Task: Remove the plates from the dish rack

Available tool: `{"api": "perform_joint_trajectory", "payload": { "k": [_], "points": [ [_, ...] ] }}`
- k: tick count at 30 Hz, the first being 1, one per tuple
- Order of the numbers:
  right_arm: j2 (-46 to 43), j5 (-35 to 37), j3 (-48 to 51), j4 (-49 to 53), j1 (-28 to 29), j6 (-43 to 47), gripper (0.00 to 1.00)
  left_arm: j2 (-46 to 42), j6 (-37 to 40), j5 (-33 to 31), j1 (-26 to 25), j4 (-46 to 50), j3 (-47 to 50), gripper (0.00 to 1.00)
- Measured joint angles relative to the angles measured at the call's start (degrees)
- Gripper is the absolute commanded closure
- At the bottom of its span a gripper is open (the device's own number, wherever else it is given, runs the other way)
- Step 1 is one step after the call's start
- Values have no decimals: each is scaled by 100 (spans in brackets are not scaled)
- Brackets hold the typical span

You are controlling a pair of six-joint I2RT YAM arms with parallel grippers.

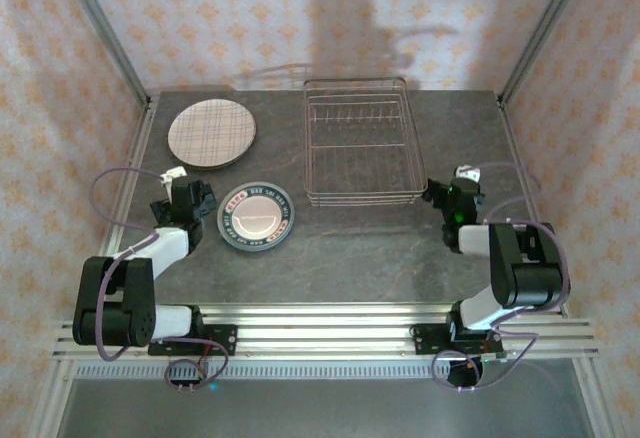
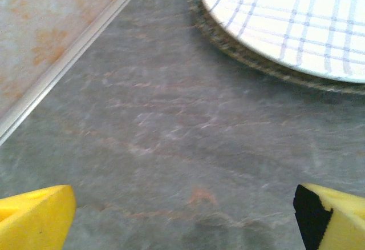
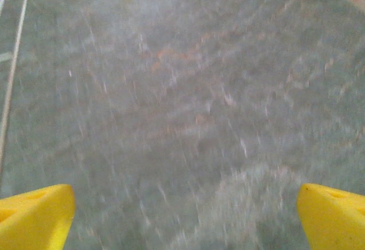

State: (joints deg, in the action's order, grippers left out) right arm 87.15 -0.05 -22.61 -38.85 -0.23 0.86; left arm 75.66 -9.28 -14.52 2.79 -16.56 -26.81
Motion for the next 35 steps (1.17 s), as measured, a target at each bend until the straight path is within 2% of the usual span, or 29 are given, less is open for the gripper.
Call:
{"api": "perform_joint_trajectory", "payload": {
  "k": [6, 10, 13, 17, 35],
  "points": [
    [48, -26, 9, -295, 20, 57, 1, 334, 337, 732, 39, -1233, 61, 1],
    [48, -26, 4, -369, 20, 59, 1, 750, 417, 1126, 70, -1727, 63, 1],
    [48, -24, 0, -369, 20, 76, 1, 813, 511, 1335, 68, -2100, 157, 1],
    [48, -24, 0, -369, 20, 76, 1, 1084, 625, 1405, 31, -3272, 693, 1],
    [48, 9, -61, -387, 118, 142, 1, 1185, 638, 1408, -17, -3386, 627, 1]
  ]
}}
